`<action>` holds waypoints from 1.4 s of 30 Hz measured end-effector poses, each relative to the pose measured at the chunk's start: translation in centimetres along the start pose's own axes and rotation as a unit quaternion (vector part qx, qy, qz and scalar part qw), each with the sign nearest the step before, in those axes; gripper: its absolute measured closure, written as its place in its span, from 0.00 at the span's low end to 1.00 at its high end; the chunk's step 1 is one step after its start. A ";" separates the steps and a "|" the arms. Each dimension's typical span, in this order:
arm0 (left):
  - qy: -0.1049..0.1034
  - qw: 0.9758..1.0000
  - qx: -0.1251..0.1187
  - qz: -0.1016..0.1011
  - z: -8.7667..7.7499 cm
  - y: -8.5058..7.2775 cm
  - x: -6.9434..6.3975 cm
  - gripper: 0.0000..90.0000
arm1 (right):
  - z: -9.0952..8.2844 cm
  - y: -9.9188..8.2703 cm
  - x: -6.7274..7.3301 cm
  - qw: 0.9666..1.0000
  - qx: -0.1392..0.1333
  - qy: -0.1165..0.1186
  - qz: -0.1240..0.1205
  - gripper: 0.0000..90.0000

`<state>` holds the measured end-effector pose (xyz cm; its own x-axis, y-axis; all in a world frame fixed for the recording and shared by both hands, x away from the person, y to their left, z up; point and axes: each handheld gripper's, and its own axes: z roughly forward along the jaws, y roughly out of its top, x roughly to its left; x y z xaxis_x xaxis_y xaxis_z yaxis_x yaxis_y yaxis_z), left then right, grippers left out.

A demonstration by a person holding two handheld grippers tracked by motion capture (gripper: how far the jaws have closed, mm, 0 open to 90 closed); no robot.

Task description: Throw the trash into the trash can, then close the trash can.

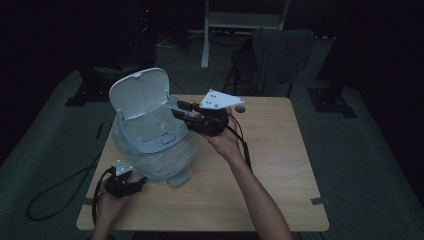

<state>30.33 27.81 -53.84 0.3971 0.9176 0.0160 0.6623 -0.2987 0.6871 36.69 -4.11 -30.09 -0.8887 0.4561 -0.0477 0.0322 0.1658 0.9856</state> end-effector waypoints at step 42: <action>0.006 1.000 0.003 -0.006 -0.3 -0.2 0.3 0.38 | 2.4 1.6 -3.4 1.000 0.014 -0.026 0.010 0.74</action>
<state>30.18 28.23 -53.77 0.3807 0.9246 0.0169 0.6704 -0.2885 0.6836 40.86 -3.29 -28.77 -0.8624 0.5048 -0.0370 0.0633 0.1802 0.9816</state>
